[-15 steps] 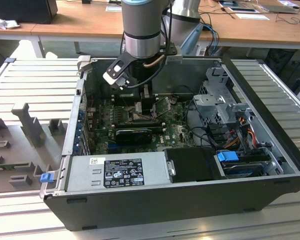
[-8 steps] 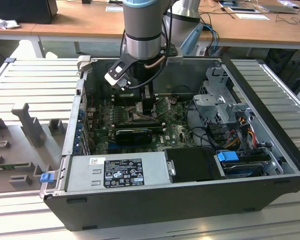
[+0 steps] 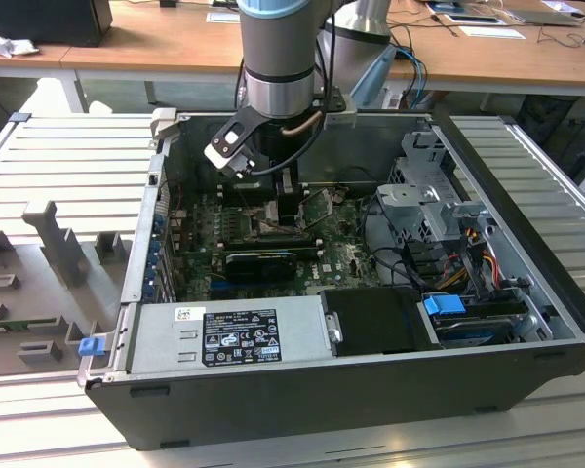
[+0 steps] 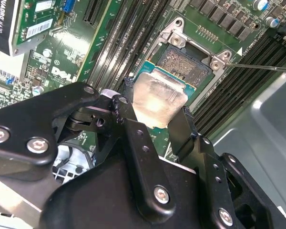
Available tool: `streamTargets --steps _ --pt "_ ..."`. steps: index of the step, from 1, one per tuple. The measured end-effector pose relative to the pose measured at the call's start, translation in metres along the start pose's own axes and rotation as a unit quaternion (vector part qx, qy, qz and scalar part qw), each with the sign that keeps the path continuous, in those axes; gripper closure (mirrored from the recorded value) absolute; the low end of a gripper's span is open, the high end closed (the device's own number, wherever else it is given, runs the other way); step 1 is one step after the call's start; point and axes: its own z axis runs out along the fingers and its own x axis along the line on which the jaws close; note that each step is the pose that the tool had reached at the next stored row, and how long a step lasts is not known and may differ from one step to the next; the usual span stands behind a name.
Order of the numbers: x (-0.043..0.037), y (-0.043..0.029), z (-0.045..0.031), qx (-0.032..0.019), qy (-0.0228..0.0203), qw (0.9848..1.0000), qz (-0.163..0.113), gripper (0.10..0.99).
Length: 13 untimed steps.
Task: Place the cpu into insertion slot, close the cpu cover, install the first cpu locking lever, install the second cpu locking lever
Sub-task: 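Place the cpu into insertion slot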
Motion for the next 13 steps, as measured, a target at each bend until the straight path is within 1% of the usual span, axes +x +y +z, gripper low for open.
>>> streamTargets --steps 4,11,13 --pt "0.0023 -0.0004 0.0051 0.0 0.0 1.0 0.0 0.557" --pt "0.0033 -0.0009 0.0089 0.0 0.0 1.0 0.0 0.557" --pt "0.0042 -0.0022 0.0102 0.0 -0.0001 1.0 0.0 0.557"
